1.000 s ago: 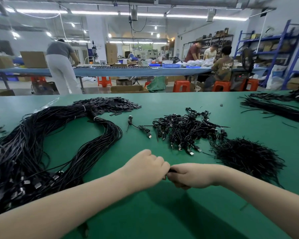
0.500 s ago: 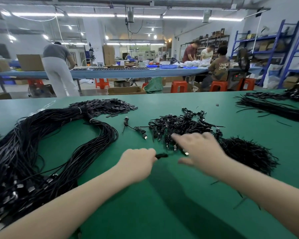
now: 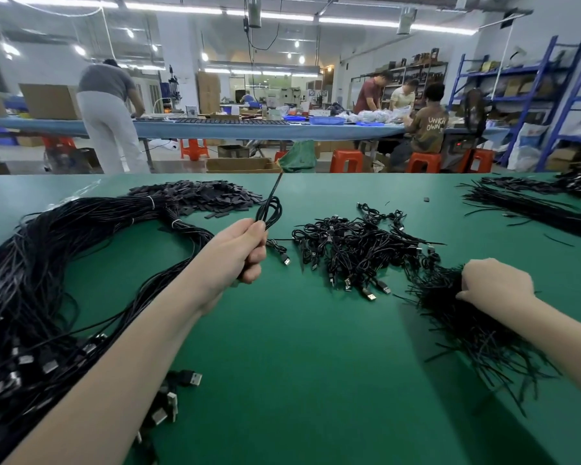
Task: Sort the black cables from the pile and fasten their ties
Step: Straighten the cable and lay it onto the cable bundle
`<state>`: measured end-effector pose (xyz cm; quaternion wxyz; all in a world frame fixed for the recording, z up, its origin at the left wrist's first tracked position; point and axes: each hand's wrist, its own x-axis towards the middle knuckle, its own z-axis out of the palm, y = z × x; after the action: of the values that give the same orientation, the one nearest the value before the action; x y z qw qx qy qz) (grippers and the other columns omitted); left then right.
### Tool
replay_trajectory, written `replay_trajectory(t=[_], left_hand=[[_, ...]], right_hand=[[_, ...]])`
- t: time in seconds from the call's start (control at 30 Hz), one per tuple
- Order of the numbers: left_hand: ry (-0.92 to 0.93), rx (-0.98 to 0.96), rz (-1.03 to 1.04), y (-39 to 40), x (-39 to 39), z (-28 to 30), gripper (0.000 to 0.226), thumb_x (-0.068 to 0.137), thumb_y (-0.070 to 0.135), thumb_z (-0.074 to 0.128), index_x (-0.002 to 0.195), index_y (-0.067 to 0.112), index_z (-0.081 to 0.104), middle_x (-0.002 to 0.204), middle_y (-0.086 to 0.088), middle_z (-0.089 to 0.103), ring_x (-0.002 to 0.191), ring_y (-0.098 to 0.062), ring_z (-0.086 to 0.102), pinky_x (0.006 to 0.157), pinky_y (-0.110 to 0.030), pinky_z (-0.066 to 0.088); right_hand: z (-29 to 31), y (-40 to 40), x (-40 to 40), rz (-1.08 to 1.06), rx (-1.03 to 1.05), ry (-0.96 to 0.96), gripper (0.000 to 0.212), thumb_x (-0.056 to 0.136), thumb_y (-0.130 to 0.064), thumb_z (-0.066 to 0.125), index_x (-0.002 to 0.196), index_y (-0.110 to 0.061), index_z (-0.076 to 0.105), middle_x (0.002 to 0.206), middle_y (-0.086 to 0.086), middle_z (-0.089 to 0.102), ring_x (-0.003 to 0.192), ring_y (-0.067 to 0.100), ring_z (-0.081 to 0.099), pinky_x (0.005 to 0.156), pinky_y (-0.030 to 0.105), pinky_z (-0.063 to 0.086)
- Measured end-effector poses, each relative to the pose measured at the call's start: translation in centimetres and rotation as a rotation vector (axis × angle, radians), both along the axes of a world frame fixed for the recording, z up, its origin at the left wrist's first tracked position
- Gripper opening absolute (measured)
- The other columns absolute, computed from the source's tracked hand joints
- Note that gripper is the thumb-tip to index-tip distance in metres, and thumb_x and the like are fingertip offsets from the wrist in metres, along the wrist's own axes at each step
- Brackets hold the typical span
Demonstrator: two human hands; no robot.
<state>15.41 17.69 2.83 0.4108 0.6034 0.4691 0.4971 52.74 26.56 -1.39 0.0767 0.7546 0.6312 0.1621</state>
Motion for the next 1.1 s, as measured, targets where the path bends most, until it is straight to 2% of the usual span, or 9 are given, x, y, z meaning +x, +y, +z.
replay_trajectory(t=[0.23,0.4,0.47,0.5,0.57,0.67,0.77,0.97,1.1], left_hand=[[0.051,0.039,-0.038,-0.3,0.5,0.2,0.026,0.105,0.027,0.034,0.083,0.014,0.038,0.055,0.014,0.033,0.046,-0.003,0.025,0.045,-0.015,0.025],[0.086,0.026,-0.022,-0.5,0.1,0.2,0.028,0.104,0.032,0.034,0.082,0.017,0.039,0.057,0.013,0.033,0.047,-0.006,0.026,0.048,-0.018,0.025],[0.082,0.020,-0.019,-0.5,0.1,0.2,0.028,0.105,0.032,0.033,0.082,0.017,0.039,0.058,0.012,0.032,0.046,-0.006,0.026,0.047,-0.018,0.024],[0.091,0.022,-0.018,-0.5,0.2,0.2,0.027,0.105,0.032,0.033,0.082,0.017,0.039,0.059,0.011,0.032,0.046,-0.005,0.026,0.046,-0.016,0.025],[0.107,0.030,-0.014,-0.5,0.4,0.0,0.027,0.104,0.032,0.034,0.084,0.016,0.038,0.059,0.011,0.032,0.045,-0.004,0.027,0.043,-0.012,0.026],[0.117,0.048,-0.015,-0.4,0.8,-0.5,0.029,0.104,0.032,0.036,0.080,0.014,0.038,0.059,0.012,0.034,0.046,-0.004,0.032,0.045,-0.014,0.032],[0.225,0.075,-0.011,-0.4,1.1,-0.9,0.030,0.103,0.033,0.036,0.077,0.017,0.038,0.051,0.017,0.039,0.047,-0.007,0.042,0.052,-0.017,0.038],[0.447,0.132,0.016,-0.6,1.7,-1.3,0.027,0.101,0.035,0.037,0.079,0.020,0.039,0.066,0.003,0.046,0.055,-0.017,0.043,0.055,-0.033,0.037],[0.592,0.158,0.032,-0.7,2.2,-1.4,0.024,0.102,0.034,0.035,0.110,0.016,0.049,0.073,0.001,0.051,0.056,-0.017,0.043,0.055,-0.032,0.038]], right_hand=[[-0.1,1.2,0.7,0.034,-0.106,0.165,0.020,0.091,-0.036,0.060,0.091,-0.017,0.066,0.084,-0.004,0.065,0.079,0.016,0.064,0.062,0.028,0.054],[0.1,1.2,0.5,0.262,-0.013,0.302,0.016,0.091,-0.029,0.061,0.078,-0.028,0.053,0.075,-0.007,0.060,0.071,0.017,0.058,0.060,0.030,0.048],[0.3,0.8,0.0,0.321,0.032,0.334,0.005,0.090,-0.022,0.063,0.091,-0.027,0.062,0.083,-0.003,0.067,0.069,0.018,0.061,0.063,0.032,0.051],[0.5,0.6,-0.5,0.361,0.072,0.377,0.016,0.089,-0.019,0.064,0.105,-0.023,0.066,0.085,-0.003,0.069,0.065,0.016,0.062,0.062,0.031,0.051],[1.2,-0.5,-2.5,0.471,0.181,0.536,0.029,0.087,-0.017,0.069,0.116,-0.018,0.068,0.079,-0.008,0.067,0.059,0.008,0.062,0.061,0.025,0.051],[3.5,-3.4,-7.6,0.683,0.303,0.941,0.015,0.079,-0.023,0.075,0.091,-0.032,0.073,0.074,-0.022,0.069,0.068,-0.003,0.065,0.069,0.011,0.051],[5.1,-6.4,-13.2,0.921,0.344,1.159,0.014,0.077,-0.021,0.076,0.086,-0.032,0.074,0.079,-0.023,0.071,0.074,-0.002,0.067,0.069,0.008,0.051],[5.6,-8.7,-18.8,1.033,0.423,1.239,0.010,0.079,-0.015,0.077,0.084,-0.024,0.077,0.076,-0.018,0.071,0.069,0.001,0.066,0.066,0.016,0.052],[5.4,-8.8,-19.4,1.030,0.406,1.190,0.011,0.078,-0.017,0.077,0.082,-0.027,0.077,0.074,-0.025,0.068,0.069,-0.006,0.063,0.063,0.008,0.046]])
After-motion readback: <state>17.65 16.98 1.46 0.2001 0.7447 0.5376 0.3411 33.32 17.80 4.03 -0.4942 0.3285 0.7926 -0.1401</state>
